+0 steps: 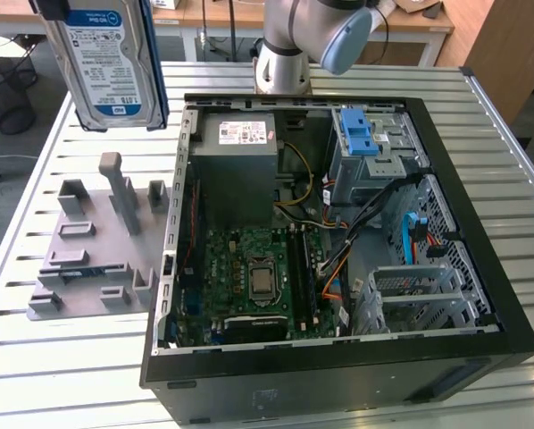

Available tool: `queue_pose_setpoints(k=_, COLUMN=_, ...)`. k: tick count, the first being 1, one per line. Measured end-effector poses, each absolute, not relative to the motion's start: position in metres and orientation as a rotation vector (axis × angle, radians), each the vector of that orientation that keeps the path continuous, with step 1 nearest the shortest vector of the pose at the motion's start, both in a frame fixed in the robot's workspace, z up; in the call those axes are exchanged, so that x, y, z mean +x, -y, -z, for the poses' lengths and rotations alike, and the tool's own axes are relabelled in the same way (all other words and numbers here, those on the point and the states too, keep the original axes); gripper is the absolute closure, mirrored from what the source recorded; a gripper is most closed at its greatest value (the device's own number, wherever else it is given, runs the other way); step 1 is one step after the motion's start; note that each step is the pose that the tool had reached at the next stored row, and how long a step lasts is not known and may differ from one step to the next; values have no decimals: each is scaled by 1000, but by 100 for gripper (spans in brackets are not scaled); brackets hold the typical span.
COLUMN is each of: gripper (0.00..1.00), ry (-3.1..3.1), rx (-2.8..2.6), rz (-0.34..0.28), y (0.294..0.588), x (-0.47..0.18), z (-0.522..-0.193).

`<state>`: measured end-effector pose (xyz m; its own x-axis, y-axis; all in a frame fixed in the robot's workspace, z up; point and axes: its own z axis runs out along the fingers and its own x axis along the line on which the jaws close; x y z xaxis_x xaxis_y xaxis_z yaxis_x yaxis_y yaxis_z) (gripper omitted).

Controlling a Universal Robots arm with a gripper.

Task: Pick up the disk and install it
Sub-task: 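Pick up the disk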

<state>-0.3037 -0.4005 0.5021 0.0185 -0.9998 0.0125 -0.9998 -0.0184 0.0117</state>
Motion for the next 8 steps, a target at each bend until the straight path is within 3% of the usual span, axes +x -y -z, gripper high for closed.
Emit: queue_pose_setpoints(k=8, gripper=64, ry=2189, rx=2229, rz=-1, y=406, x=-288, z=-502)
